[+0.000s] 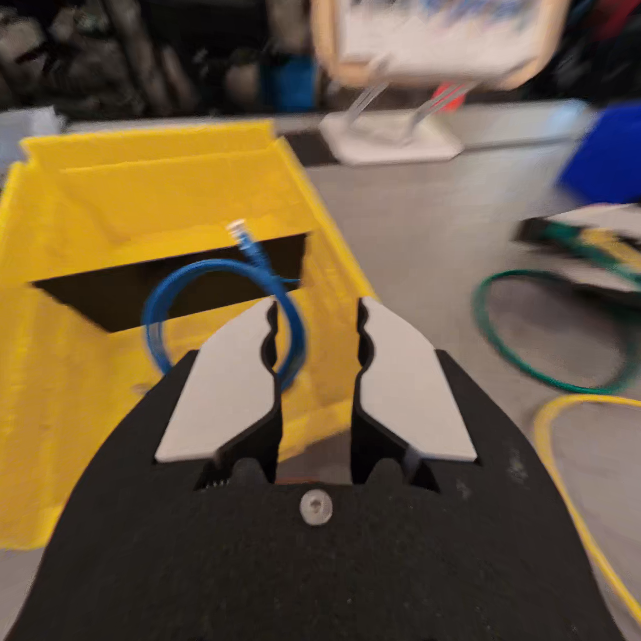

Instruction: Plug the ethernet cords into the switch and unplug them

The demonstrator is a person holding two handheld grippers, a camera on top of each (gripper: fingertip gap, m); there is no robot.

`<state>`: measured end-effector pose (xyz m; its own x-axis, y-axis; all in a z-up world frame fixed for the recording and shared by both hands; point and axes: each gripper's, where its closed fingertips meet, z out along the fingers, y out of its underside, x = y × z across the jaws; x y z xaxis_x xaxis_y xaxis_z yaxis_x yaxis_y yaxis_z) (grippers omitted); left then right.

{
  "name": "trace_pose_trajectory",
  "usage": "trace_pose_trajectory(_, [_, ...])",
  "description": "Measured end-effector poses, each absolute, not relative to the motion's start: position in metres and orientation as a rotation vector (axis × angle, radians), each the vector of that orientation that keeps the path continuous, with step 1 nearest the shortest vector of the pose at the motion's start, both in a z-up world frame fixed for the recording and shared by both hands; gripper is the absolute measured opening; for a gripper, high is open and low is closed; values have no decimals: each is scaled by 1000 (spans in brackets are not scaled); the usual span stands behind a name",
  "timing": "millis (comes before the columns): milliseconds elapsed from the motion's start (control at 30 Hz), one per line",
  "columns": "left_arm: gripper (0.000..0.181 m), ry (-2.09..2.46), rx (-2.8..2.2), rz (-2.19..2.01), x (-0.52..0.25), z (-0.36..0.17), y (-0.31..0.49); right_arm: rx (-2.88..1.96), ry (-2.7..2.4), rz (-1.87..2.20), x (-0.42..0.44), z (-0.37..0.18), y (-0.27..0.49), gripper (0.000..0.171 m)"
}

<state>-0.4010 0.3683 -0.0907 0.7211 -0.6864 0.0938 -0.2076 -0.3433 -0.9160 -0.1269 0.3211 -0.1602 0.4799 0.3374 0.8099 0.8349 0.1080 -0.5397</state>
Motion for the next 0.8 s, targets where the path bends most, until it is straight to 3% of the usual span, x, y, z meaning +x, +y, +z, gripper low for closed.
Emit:
trace_pose_trajectory(33, [52,677,-1984,-473,-410,-103,392,-1478,-1081,-496,-127,-160,321,30])
trace_pose_trajectory(100, [42,625,-2134,-330,-417,-125,427,-1480,-1080,-496,-127,-160,321,30])
trace_pose_trajectory(200, [50,665,-2267,-313,-406,-150,445,-1481,-1081,-498,-126,-161,320,30])
trace_pose_trajectory(267, [39,677,-2309,-383,-395,-155,446,-1484,-1079,-497,-125,-161,320,30])
trace_pose_trajectory(433, [30,668,-2311,-533,-379,-153,443,-1484,-1087,-486,-127,-161,321,30])
trace_pose_trajectory(533, [38,655,-2298,-631,-375,-146,439,-1481,-1093,-489,-128,-162,321,30])
trace_pose_trajectory(800, [39,588,-2226,-665,-412,-108,440,-1481,-1098,-483,-128,-162,321,30])
